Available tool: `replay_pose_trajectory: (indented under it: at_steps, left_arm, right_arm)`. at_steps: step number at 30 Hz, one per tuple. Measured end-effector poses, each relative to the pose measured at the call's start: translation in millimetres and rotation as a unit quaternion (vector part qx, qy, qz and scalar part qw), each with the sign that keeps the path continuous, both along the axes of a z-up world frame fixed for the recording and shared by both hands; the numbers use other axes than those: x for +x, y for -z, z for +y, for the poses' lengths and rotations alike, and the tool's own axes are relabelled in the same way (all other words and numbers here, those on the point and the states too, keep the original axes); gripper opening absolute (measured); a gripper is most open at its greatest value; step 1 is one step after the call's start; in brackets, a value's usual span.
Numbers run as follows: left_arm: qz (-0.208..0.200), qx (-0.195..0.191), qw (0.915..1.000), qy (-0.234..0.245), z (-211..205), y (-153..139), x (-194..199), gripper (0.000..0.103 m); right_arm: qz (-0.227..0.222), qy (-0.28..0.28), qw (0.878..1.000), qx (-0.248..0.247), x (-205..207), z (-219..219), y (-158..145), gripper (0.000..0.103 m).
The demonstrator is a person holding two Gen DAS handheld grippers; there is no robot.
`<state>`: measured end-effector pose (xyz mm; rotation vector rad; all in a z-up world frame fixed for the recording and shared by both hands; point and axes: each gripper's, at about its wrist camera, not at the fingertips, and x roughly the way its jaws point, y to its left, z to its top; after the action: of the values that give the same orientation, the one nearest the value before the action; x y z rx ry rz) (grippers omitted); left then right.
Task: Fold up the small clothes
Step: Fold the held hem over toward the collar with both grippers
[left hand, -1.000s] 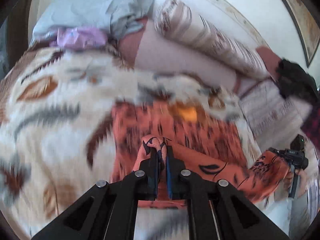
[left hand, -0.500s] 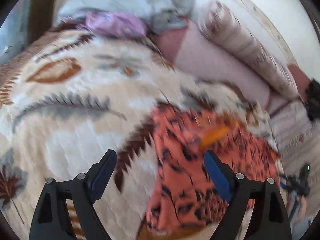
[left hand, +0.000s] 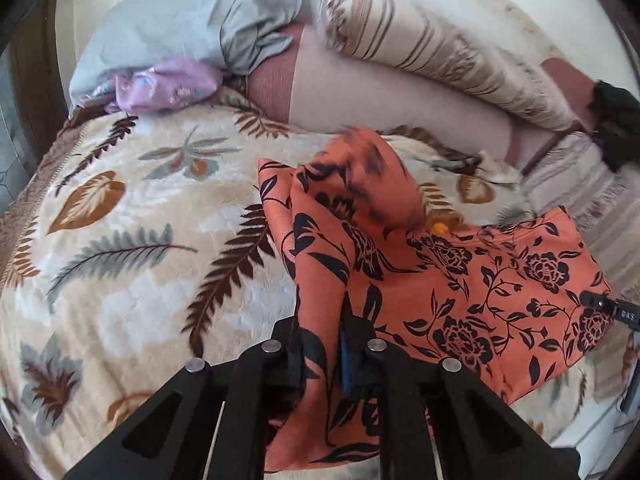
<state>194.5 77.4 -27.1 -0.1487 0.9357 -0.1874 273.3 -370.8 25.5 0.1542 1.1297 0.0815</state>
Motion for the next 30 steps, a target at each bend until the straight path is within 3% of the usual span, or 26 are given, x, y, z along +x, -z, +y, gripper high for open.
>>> replay_pose_trajectory:
  at_steps: [3,4,5,6,7,8,9,10,13,17,21,22,23,24,25,27,28,29,30]
  left_arm:
    - [0.007,-0.008,0.9999,0.010,10.2,16.8,-57.1,0.021]
    - [0.025,-0.008,0.9996,0.011,11.8,39.7,-71.1,0.047]
    - [0.049,-0.006,0.9987,0.012,13.2,68.2,-82.2,0.065]
    - [0.087,0.005,0.9962,0.006,17.2,101.7,-90.1,0.084]
    - [0.130,0.023,0.9911,-0.009,23.1,129.0,-95.4,0.080]
    - [0.114,0.007,0.9934,-0.014,31.2,134.4,-104.0,0.080]
    - [0.077,0.001,0.9967,-0.028,38.1,121.4,-113.9,0.080]
    - [0.073,0.018,0.9961,-0.047,41.8,110.6,-115.7,0.079]
    - [0.020,0.022,0.9974,-0.065,48.0,73.4,-108.8,0.079]
    - [-0.015,0.033,0.9986,-0.040,24.2,52.0,-86.6,0.079]
    - [-0.024,0.031,0.9992,0.010,-18.8,57.0,-78.8,0.079]
    - [-0.030,0.031,0.9988,0.020,-27.5,60.0,-81.2,0.079]
    - [-0.036,0.035,0.9984,0.028,-37.0,63.9,-81.1,0.079]
    - [-0.035,0.043,0.9979,0.034,-44.5,68.1,-79.4,0.079]
    - [-0.024,0.062,0.9970,0.039,-51.8,78.0,-74.4,0.079]
    - [0.021,0.121,0.9916,0.040,-60.6,108.1,-62.5,0.079]
    - [0.046,0.133,0.9895,0.035,-60.3,124.1,-56.2,0.081]
    - [0.028,0.119,0.9921,0.029,-56.7,124.7,-56.7,0.081]
    - [0.022,0.118,0.9924,0.026,-54.9,119.8,-57.5,0.081]
  right_arm:
    - [0.012,0.007,0.998,0.054,-55.7,-18.2,1.9,0.023]
    - [0.024,0.020,0.997,0.069,-74.9,-24.1,18.7,0.033]
    - [0.039,0.031,0.996,0.078,-93.3,-30.1,39.4,0.073]
    - [0.071,0.039,0.993,0.082,-113.5,-39.3,75.8,0.094]
    - [0.111,0.061,0.989,0.070,-129.5,-49.6,108.1,0.097]
    - [0.138,0.082,0.985,0.062,-139.8,-58.0,127.3,0.094]
    - [0.118,0.089,0.986,0.072,-151.2,-64.2,130.3,0.093]
    - [0.081,0.090,0.989,0.080,-159.3,-67.2,119.1,0.092]
    - [0.035,0.118,0.989,0.079,-159.2,-82.0,87.5,0.092]
    - [-0.008,0.114,0.989,0.099,-128.0,-84.5,64.7,0.092]
    - [-0.005,0.108,0.990,0.085,-77.1,-76.3,80.4,0.092]
    - [-0.001,0.111,0.991,0.079,-65.5,-74.9,85.9,0.081]
    - [0.004,0.110,0.991,0.070,-51.6,-71.5,92.3,0.051]
    - [0.015,0.101,0.993,0.054,-41.2,-67.3,98.7,0.034]
    - [0.026,0.086,0.996,0.017,-32.6,-61.6,103.0,0.025]
    - [0.036,0.064,0.993,-0.096,-16.6,-53.1,123.5,0.025]
    - [0.037,0.075,0.992,-0.098,-10.3,-60.6,131.2,0.036]
    - [0.032,0.111,0.990,-0.082,-9.2,-72.4,127.2,0.058]
    - [0.022,0.160,0.985,-0.066,-12.8,-85.1,118.1,0.060]
